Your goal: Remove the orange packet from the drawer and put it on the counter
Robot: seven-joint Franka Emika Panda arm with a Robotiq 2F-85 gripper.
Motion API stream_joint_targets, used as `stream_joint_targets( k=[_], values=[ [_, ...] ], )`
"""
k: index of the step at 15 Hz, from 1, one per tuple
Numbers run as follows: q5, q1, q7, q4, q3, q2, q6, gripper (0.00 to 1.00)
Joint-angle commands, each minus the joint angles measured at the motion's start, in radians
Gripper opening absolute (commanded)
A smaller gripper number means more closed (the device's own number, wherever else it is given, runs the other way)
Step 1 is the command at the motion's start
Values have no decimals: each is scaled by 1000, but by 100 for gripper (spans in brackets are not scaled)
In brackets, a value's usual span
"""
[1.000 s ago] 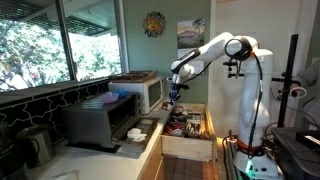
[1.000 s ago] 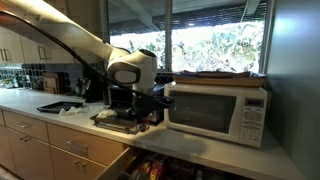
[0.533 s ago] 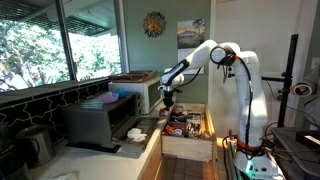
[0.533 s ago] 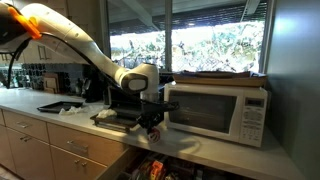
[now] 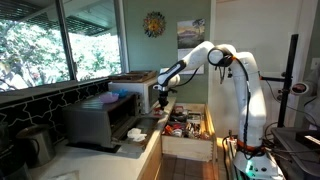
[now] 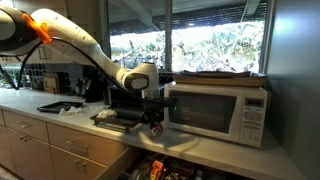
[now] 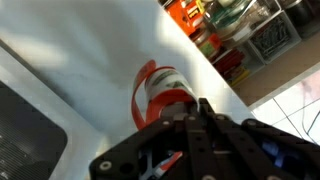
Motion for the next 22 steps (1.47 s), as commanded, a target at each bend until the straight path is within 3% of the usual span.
stream_joint_targets(
  k=[1, 10, 11, 13, 17, 21, 22],
  values=[
    [117, -60, -77, 6, 56, 7, 31, 2],
    [236, -104, -158, 24, 82, 43, -19, 2],
    [242, -107, -161, 26, 83, 46, -22, 33],
    [245, -111, -162, 29, 86, 54, -29, 39],
    [209, -99, -157, -15, 82, -20, -1, 69],
    [221, -80, -325, -114, 102, -181, 3, 98],
    [198, -65, -352, -156, 99, -238, 1, 100]
  ],
)
